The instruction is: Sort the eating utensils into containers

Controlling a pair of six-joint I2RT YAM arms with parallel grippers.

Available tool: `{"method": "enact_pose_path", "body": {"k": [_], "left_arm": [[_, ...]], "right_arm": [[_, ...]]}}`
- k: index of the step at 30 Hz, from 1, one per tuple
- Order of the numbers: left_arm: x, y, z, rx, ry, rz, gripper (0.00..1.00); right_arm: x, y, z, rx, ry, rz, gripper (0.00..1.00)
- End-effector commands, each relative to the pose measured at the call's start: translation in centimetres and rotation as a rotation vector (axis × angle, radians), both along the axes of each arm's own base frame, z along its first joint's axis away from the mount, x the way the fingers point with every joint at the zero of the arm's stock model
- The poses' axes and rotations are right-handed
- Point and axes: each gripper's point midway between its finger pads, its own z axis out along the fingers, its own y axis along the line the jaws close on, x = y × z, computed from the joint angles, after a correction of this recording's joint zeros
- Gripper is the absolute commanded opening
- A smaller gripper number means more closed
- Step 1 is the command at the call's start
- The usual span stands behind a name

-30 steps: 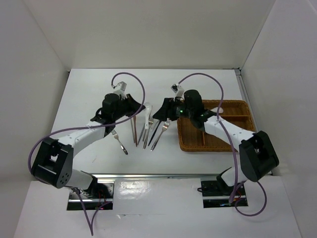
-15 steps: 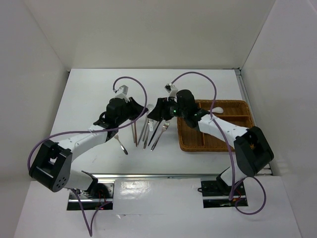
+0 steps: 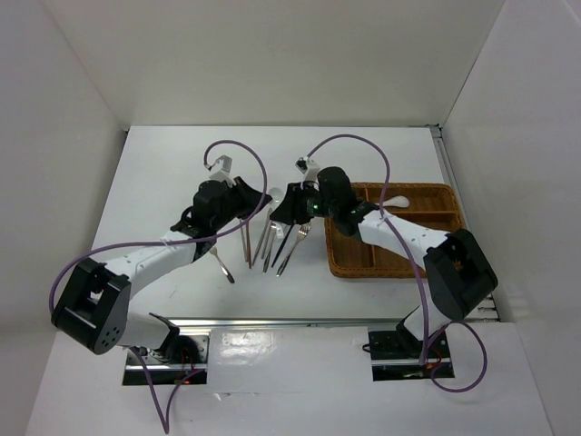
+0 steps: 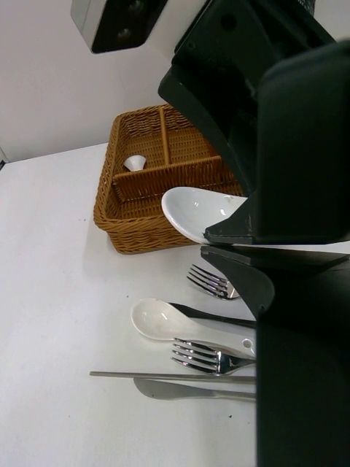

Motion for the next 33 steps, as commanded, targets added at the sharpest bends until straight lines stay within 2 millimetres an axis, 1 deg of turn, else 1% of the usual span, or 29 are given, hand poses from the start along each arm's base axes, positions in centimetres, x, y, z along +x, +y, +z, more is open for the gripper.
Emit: {"method": "enact_pose_path", "body": {"k": [1, 3, 4, 5, 6, 7, 8, 9, 10, 12, 13, 14, 15, 16, 17, 18, 19, 20, 21, 22, 23, 24, 25, 26, 28, 29, 30, 31, 33], "left_arm": [[0.2, -0.6, 3.2, -0.072, -0.096, -0.004, 0.1], [0.2, -0.8, 2.8, -0.07, -0.087, -0.013, 0.11], [0.2, -0.8, 2.8, -0.07, -0.087, -0.013, 0.13], [0.0, -0.9, 2.8, -0.06, -0.093, -0.026, 0.16], [0.1, -0.9, 2.4, -0.043, -0.094, -0.029, 0.26], [0.2, -0.9, 2.5, -0.039, -0.088, -0.029, 0.31], [0.3, -0.6, 1.9, -0.014, -0.08, -0.018, 0.37], [0.4, -0.4, 1.9, 0.009, -0.083, -0.013, 0.42], [0.5, -0.2, 1.3, 0.035, -0.06, -0.005, 0.51], [0.8, 0.7, 1.0, 0.088, -0.056, 0.033, 0.59], [0.9, 1.4, 0.7, 0.111, -0.036, 0.07, 0.66], [0.9, 1.9, 1.0, 0.128, -0.048, 0.084, 0.69], [0.9, 2.2, 1.1, 0.145, -0.057, 0.096, 0.71], [1.0, 2.4, 1.1, 0.149, -0.058, 0.109, 0.72], [0.8, 2.8, 0.9, 0.166, -0.059, 0.118, 0.72], [0.9, 3.1, 1.4, 0.164, -0.069, 0.13, 0.74], [0.8, 3.4, 0.8, 0.181, -0.065, 0.14, 0.74], [0.8, 3.4, 0.6, 0.185, -0.057, 0.139, 0.75], [0.7, 3.7, 0.2, 0.193, -0.05, 0.147, 0.75], [0.7, 3.7, 0.2, 0.193, -0.05, 0.147, 0.75], [0.8, 3.6, -0.3, 0.198, -0.041, 0.146, 0.75], [0.8, 3.6, -0.3, 0.198, -0.04, 0.146, 0.75], [0.8, 3.3, -0.6, 0.197, -0.036, 0.134, 0.75], [0.9, 3.3, -1.2, 0.205, -0.023, 0.133, 0.75], [0.8, 2.9, -1.8, 0.206, -0.009, 0.111, 0.75], [0.9, 2.9, -2.2, 0.211, 0.0, 0.11, 0.75], [0.9, 2.9, -2.2, 0.212, 0.0, 0.11, 0.75], [0.9, 2.9, -2.2, 0.212, 0.0, 0.11, 0.75], [0.9, 2.9, -2.6, 0.216, 0.008, 0.109, 0.75]], "right_arm": [[0.4, 1.3, 1.8, 0.034, -0.054, 0.028, 0.35], [0.6, 1.4, 1.7, 0.03, -0.048, 0.028, 0.25], [0.7, 1.3, 1.6, 0.018, -0.039, 0.018, 0.18], [1.4, 1.0, 1.7, 0.007, -0.035, -0.024, 0.06], [1.8, 0.7, 1.6, -0.005, -0.023, -0.063, 0.02], [2.5, 0.5, 1.8, -0.022, -0.025, -0.098, 0.0], [2.6, -0.2, 0.9, -0.055, 0.009, -0.139, 0.0], [3.7, -1.0, 0.7, -0.081, 0.008, -0.22, 0.0], [4.5, -1.9, 1.3, -0.085, 0.005, -0.269, 0.0], [5.9, -4.6, 1.3, -0.103, 0.033, -0.383, 0.0], [6.4, -5.7, 2.0, -0.094, 0.033, -0.422, 0.0], [6.9, -7.0, 1.9, -0.094, 0.048, -0.464, 0.0], [8.3, -9.7, 2.1, -0.084, 0.072, -0.56, 0.0], [8.9, -11.4, 2.0, -0.077, 0.083, -0.612, 0.0], [9.2, -13.2, 2.6, -0.065, 0.089, -0.669, 0.0], [10.0, -16.8, 1.8, -0.072, 0.123, -0.774, 0.0], [10.6, -19.2, 1.7, -0.056, 0.145, -0.886, 0.0], [10.8, -21.2, 1.7, -0.05, 0.157, -0.958, 0.0], [10.5, -23.2, 1.5, -0.045, 0.169, -1.023, 0.0], [10.9, -26.6, 1.5, -0.018, 0.188, -1.155, 0.0], [10.8, -28.1, 1.4, -0.006, 0.193, -1.21, 0.0], [10.5, -29.4, 0.8, -0.005, 0.204, -1.262, 0.0], [10.7, -31.5, 1.3, 0.027, 0.2, -1.355, 0.0], [10.4, -32.6, 0.7, 0.028, 0.219, -1.407, 0.0], [10.1, -34.7, -0.1, 0.05, 0.26, -1.516, 0.0], [10.0, -35.3, -1.1, 0.044, 0.29, -1.55, 0.0], [10.1, -35.4, -1.8, 0.038, 0.306, -1.566, 0.0], [10.2, -36.0, -2.2, 0.045, 0.316, -1.601, 0.0], [10.4, -36.3, -3.3, 0.034, 0.346, -1.632, 0.0]]}}
